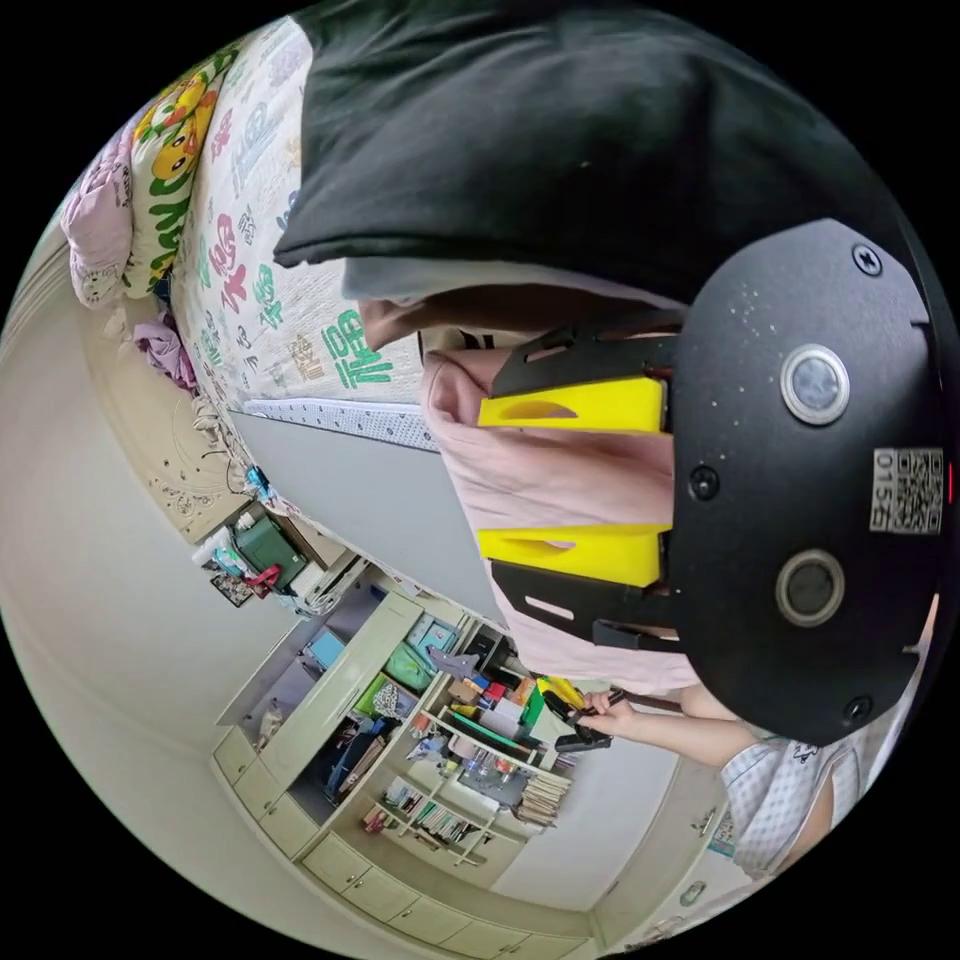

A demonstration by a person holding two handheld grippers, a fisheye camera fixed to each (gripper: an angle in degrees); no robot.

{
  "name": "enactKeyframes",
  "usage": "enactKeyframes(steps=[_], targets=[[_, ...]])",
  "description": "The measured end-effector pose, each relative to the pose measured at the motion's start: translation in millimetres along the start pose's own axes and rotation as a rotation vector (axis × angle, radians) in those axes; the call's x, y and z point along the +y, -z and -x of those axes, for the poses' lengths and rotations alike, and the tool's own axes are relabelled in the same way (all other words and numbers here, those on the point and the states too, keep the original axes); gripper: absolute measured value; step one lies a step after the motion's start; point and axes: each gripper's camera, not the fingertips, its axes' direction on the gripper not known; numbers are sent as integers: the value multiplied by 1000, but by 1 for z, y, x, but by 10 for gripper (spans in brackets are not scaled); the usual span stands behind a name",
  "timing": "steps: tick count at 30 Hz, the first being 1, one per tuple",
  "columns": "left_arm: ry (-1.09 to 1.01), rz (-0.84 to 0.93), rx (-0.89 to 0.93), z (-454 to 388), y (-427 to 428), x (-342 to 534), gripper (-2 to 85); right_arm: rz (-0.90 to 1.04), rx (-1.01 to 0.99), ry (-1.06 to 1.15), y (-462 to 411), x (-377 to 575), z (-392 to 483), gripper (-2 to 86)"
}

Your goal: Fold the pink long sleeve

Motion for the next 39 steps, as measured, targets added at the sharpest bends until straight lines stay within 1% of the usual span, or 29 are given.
enactKeyframes(steps=[1, 4, 7, 10, 11, 14, 17, 21, 23, 24, 26, 27, 31, 39], targets=[[11, 20, 7, 6, -12, -6, 122, 1, -6, 0, -9, -8, 2, 138], [41, 90, 85, 15, -37, -24, 125, 7, 72, 15, -31, -28, 12, 139], [59, 131, 103, 22, -53, -32, 113, 35, 63, 0, -60, -42, 12, 133], [81, 123, 143, 30, -54, -33, 71, 39, 124, -25, -88, -48, 19, 94], [85, 113, 150, 31, -52, -32, 60, 14, 170, -45, -92, -49, 22, 65], [49, 38, 202, 28, -39, -31, 27, -47, 148, -28, -91, -52, 33, 40], [-42, 1, 132, 6, -32, -31, 17, -95, 155, 17, -87, -54, 51, 28], [-90, -67, 126, -10, -19, -28, 12, -96, 212, 57, -98, -55, 67, 21], [-92, -42, 80, -11, -25, -25, 12, -66, 238, 44, -113, -54, 62, 21], [-94, -15, 29, -12, -32, -24, 13, -48, 254, 41, -121, -54, 61, 21], [-95, 30, -54, -13, -47, -20, 16, 53, 367, 91, -158, -50, 60, 22], [-108, 56, -99, -16, -55, -19, 18, 69, 413, 130, -173, -46, 63, 23], [-194, 101, -227, -36, -74, -12, 29, 60, 500, 179, -188, -39, 81, 26], [-234, 99, -298, -57, -88, -1, 46, 43, 426, 150, -184, -30, 69, 36]])
